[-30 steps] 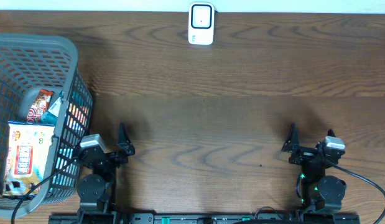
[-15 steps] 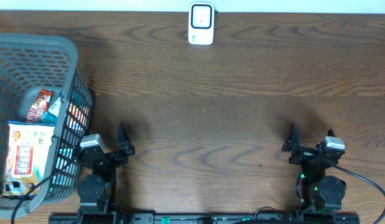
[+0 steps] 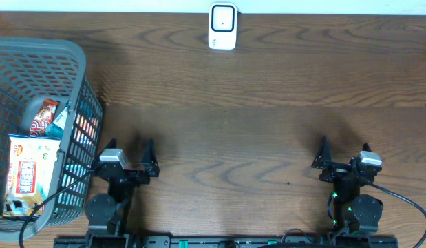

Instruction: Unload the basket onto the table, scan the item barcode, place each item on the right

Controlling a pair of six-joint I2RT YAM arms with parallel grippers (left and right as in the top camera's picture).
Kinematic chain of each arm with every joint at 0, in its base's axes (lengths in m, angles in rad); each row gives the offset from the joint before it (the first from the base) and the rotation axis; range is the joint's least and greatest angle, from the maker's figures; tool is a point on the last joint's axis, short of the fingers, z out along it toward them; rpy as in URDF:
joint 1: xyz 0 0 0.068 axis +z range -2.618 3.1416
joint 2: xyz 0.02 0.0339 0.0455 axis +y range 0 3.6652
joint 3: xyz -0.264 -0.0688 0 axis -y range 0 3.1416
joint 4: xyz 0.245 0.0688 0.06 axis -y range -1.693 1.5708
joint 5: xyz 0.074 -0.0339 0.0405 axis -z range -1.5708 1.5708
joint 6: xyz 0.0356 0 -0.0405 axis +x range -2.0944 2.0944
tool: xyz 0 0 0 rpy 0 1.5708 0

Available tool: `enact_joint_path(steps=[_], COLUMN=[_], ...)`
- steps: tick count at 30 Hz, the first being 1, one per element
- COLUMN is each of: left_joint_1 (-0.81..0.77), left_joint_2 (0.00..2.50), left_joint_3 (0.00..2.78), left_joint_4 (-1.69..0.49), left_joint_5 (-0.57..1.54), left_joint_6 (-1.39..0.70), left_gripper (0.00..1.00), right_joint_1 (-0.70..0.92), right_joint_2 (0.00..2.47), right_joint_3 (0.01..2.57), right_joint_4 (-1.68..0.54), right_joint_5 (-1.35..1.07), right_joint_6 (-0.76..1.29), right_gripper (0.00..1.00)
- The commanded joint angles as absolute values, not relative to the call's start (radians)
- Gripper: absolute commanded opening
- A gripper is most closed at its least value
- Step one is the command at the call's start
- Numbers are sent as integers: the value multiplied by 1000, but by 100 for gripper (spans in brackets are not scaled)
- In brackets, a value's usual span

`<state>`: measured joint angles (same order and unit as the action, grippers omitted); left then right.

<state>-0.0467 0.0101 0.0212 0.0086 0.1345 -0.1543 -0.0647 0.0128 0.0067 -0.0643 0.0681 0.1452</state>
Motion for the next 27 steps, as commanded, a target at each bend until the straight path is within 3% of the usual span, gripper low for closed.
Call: enact_joint_path(steps=[1, 12, 27], left_joint_1=[-43, -43, -43], left_joint_2=[5, 88, 573], left_joint_3=[61, 242, 627], left_joint_4=[61, 142, 242], left_joint_5=[284, 417, 677], left_joint_6=[-238, -381, -458], left_gripper=[98, 98, 98], right_joint_1=[-70, -70, -70], right_joint_2=[14, 14, 14], right_joint_3=[6, 6, 6], right_joint_4=[-67, -67, -67], right_joint_5=[84, 83, 84], right_joint_6=[134, 134, 134], right_gripper=[99, 99, 99])
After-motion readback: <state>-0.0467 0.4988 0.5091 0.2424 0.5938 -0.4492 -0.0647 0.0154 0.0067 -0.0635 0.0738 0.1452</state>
